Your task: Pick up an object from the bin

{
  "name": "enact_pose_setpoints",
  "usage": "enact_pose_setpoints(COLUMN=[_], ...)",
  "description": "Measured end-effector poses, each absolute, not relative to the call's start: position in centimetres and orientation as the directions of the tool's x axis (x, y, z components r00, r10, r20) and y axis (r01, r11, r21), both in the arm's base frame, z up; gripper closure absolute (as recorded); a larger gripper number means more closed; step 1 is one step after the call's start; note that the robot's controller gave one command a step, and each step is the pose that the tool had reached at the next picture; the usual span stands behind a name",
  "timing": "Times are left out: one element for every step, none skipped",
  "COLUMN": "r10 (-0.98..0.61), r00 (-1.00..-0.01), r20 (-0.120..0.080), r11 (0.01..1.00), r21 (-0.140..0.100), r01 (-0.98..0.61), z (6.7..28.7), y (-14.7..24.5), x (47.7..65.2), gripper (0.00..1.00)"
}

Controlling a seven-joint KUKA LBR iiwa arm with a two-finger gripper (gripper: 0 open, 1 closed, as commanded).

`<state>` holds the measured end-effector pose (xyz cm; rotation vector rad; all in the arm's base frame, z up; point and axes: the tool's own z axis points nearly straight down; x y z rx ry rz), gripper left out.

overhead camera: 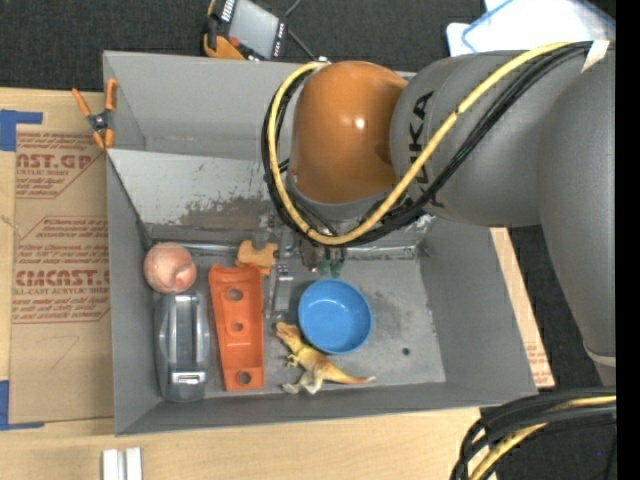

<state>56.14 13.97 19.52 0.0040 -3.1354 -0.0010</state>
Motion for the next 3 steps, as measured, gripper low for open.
enact_pose_setpoints(r10=[0.0, -0.276, -0.308], r00=[-1.0, -0.961, -0.951], r20=[-0.002, -0.001, -0.009], r11=[1.0, 0.961, 0.952], r21=[0.002, 0.001, 0.001], r01=[0.0, -0.276, -0.308], z=[20.0, 11.3, 14.7], y=[13.9, 8.7, 5.1], x=[56.3, 55.4, 55.5], gripper=[0.0, 0.0, 0.0])
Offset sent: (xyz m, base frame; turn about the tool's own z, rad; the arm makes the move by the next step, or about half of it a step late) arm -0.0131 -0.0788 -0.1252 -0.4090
